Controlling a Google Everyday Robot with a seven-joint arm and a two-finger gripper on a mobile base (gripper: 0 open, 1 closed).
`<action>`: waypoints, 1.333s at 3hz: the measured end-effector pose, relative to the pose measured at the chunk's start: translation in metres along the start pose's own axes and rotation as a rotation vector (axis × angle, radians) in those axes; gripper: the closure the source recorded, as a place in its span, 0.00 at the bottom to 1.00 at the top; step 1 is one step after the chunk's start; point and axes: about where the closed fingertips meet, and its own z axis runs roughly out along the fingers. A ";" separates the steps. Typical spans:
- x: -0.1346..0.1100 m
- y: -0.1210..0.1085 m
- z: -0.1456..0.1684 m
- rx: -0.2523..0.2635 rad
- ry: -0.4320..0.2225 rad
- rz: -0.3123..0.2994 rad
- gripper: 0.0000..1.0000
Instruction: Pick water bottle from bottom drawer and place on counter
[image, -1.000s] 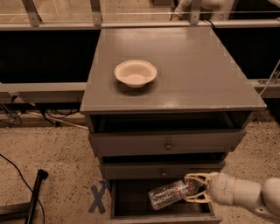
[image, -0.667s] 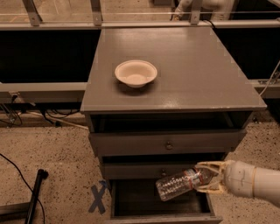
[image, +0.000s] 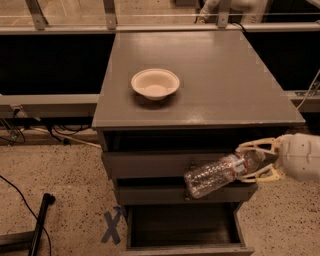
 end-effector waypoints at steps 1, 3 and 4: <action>-0.013 -0.060 -0.018 0.041 -0.034 0.051 1.00; -0.004 -0.146 -0.010 0.201 -0.050 0.227 1.00; 0.034 -0.164 0.023 0.265 0.049 0.333 1.00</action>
Offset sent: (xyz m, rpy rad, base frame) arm 0.1258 -0.0427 0.1346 0.3261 0.0146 -0.2011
